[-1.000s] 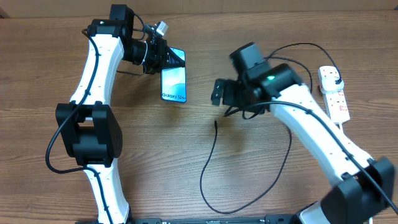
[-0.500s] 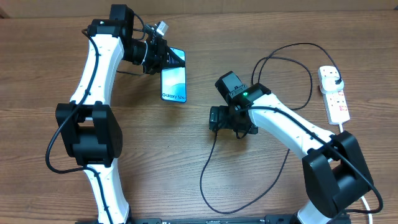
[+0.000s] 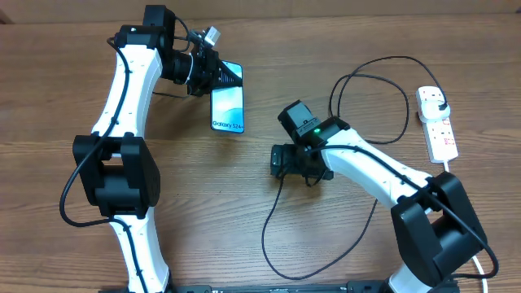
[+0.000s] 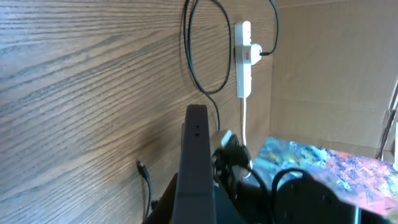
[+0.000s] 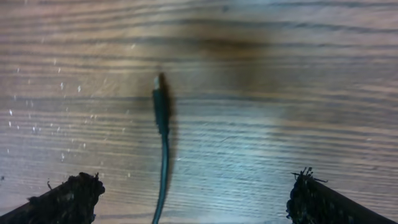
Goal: Plug charger to phone and switch on socket
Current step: 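Lower the right gripper and close it on the USB-C connector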
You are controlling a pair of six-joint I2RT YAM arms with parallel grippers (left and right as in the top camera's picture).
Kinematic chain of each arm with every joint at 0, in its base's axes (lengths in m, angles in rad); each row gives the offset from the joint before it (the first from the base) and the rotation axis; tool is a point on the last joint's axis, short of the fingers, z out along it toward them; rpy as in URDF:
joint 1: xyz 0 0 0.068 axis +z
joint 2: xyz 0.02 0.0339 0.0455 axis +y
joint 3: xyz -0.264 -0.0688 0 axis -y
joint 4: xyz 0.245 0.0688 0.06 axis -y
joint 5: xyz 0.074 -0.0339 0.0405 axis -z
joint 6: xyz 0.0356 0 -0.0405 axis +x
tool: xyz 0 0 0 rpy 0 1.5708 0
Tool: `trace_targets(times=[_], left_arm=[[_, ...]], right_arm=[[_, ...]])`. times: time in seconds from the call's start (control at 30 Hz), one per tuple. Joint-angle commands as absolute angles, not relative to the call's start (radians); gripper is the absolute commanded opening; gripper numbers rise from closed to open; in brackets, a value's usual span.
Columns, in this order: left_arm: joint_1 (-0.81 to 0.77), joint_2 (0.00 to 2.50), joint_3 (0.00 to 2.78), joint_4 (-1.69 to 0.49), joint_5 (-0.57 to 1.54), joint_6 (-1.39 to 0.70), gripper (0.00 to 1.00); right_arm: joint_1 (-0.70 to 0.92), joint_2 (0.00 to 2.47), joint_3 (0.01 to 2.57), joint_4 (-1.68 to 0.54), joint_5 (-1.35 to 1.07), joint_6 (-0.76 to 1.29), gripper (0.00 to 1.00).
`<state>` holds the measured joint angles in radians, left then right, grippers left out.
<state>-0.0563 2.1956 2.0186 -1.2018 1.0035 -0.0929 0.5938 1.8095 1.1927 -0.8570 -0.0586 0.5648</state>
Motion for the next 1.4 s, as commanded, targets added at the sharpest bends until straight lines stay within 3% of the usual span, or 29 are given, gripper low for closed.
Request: trace_targets(times=[0.0,0.73,0.87,1.17,1.37], left_arm=[[-0.051,2.196,2.040,-1.195,1.048,-0.067,0.04],[0.013,2.196,2.040,-1.129,1.102,-0.120,0.04],[0.013,2.196,2.040,-1.129,1.102,-0.120,0.04],[0.013,2.196,2.040,-1.141,1.102,-0.120,0.04],[0.013,2.196,2.040,-1.150,1.101,-0.120,0.04]], right_arm=[[0.632,1.798,1.192,-0.854,-0.007,0.559,0.99],[0.645,2.011,1.390,-0.974,0.044,0.542,1.00],[0.645,2.034,1.399,-0.976,0.044,0.525,0.90],[0.645,2.043,1.402,-0.977,0.043,0.522,0.31],[0.645,2.043,1.402,-0.975,0.043,0.523,0.21]])
